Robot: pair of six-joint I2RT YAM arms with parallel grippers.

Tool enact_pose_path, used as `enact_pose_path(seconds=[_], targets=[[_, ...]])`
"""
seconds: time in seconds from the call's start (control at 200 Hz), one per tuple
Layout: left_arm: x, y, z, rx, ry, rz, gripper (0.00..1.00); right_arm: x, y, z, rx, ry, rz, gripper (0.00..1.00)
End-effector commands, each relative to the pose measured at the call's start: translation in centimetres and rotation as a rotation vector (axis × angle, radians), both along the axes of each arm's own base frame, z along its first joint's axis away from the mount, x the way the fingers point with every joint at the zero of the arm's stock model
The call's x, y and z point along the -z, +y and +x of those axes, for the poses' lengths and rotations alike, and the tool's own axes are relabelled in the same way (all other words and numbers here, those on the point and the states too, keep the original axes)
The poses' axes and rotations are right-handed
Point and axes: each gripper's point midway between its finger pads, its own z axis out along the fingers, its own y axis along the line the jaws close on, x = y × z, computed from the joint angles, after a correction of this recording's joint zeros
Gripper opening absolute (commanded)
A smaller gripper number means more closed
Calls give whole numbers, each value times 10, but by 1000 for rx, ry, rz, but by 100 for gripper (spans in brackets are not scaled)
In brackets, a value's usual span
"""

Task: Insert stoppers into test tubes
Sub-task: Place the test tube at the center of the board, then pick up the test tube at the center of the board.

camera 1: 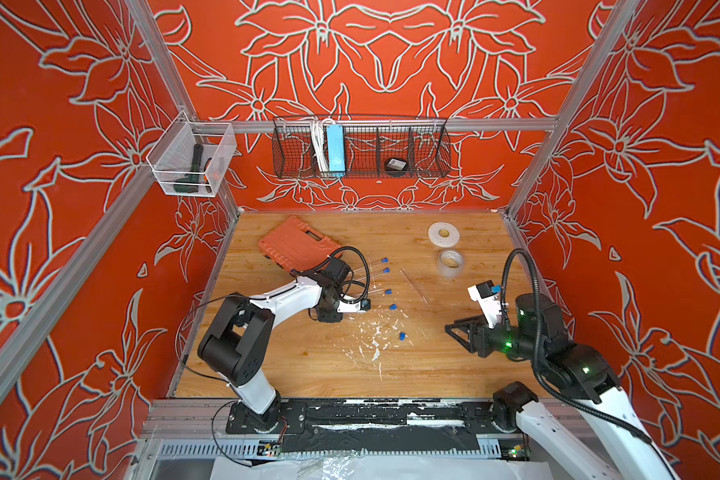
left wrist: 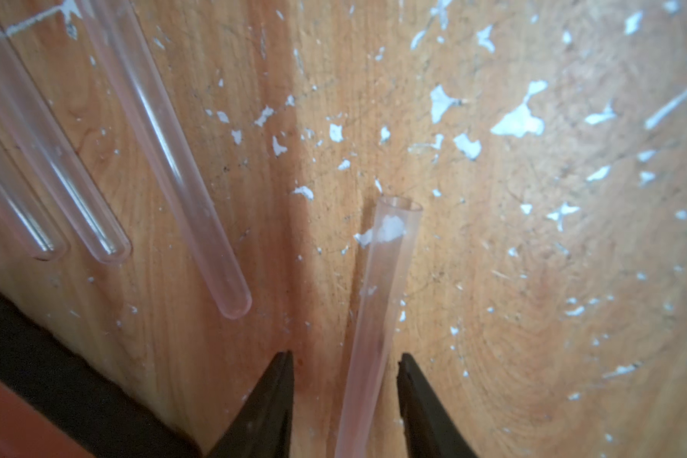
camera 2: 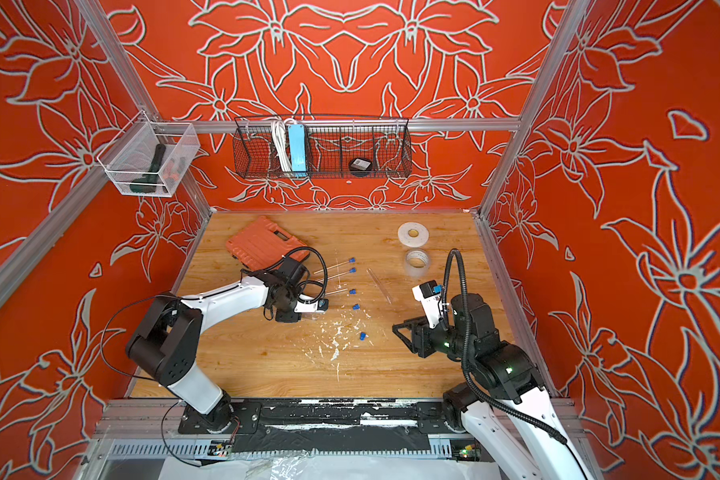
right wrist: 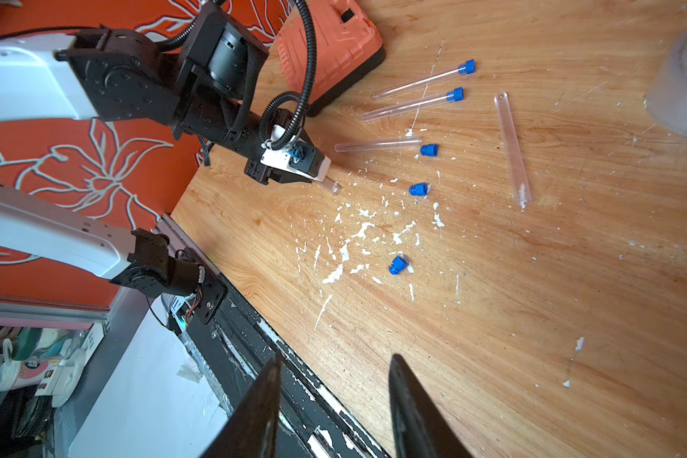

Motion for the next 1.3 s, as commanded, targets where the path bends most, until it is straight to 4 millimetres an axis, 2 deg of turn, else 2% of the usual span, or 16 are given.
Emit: enact_pose_path(seconds=[0.0, 0.25, 0.415, 0.781, 0.901, 1.036, 1.116, 1.226, 1.296], targets=[[9, 5, -12, -5, 89, 20, 35, -1, 2, -2, -21, -9, 14, 45], [15, 15, -15, -36, 102, 32, 34, 0, 5, -1, -35, -3, 17, 45], [21, 19, -10, -63, 104, 36, 23, -1, 6, -2, -41, -6, 23, 45], [33, 23, -19, -94, 155, 47, 12, -2, 6, -2, -43, -4, 23, 45], [30, 20, -16, -106, 129, 25, 10, -6, 7, -2, -39, -6, 33, 45], [7, 10, -8, -105, 57, -44, 6, -9, 8, -1, -35, 0, 52, 45], [-19, -2, 2, -110, -25, -128, 0, -11, 7, 1, -8, 1, 60, 45], [-61, -12, 17, -121, -172, -240, 0, -12, -1, 9, 70, -17, 69, 45], [-87, -22, 19, -118, -246, -336, 0, -13, -4, 13, 117, -31, 88, 45]])
